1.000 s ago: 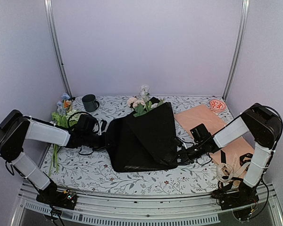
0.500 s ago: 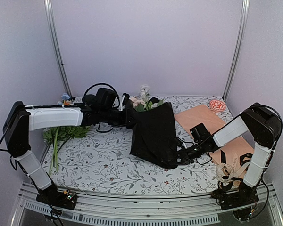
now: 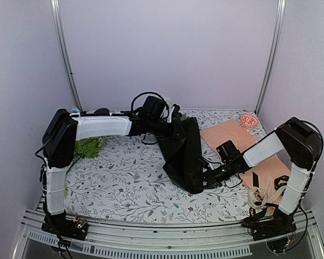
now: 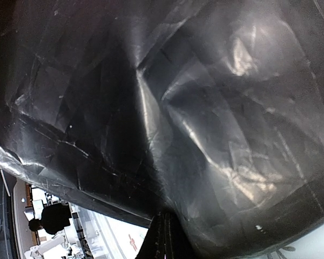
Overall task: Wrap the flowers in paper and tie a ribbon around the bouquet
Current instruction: Fold the 2/3-folded wrapping paper at the center of the board.
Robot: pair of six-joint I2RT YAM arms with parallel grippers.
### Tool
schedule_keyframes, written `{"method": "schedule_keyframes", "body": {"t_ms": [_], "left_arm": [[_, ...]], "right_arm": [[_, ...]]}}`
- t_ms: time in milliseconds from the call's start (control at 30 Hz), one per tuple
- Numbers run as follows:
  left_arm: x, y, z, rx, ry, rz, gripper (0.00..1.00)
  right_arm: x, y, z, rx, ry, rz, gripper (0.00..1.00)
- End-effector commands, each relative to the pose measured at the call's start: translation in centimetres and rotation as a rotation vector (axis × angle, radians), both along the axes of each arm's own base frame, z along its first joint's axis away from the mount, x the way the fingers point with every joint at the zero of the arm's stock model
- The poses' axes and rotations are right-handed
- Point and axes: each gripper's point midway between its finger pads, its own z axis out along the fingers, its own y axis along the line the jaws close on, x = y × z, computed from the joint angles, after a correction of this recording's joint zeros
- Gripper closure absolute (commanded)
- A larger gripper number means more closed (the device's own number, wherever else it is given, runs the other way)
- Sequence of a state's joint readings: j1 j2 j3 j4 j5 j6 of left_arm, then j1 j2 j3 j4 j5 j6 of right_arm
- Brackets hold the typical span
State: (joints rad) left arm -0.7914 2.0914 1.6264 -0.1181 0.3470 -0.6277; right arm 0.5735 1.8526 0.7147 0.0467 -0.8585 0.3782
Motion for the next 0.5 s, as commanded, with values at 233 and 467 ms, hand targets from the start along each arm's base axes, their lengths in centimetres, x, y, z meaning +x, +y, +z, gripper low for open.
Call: {"method": "schedule_keyframes", "body": {"t_ms": [233, 467], "left_arm": [[-0.1, -1.6, -6.0, 0.084, 0.075, -0.027, 1.0], [-1.5, 2.7, -6.3, 0.169, 0.056, 0.04, 1.0]], "right_arm": [[-1.7, -3.5, -5.1, -0.291, 0.031, -0.028, 1.0], [-0.6, -3.7, -4.6, -0.335, -0.004, -0.025, 1.0]]}}
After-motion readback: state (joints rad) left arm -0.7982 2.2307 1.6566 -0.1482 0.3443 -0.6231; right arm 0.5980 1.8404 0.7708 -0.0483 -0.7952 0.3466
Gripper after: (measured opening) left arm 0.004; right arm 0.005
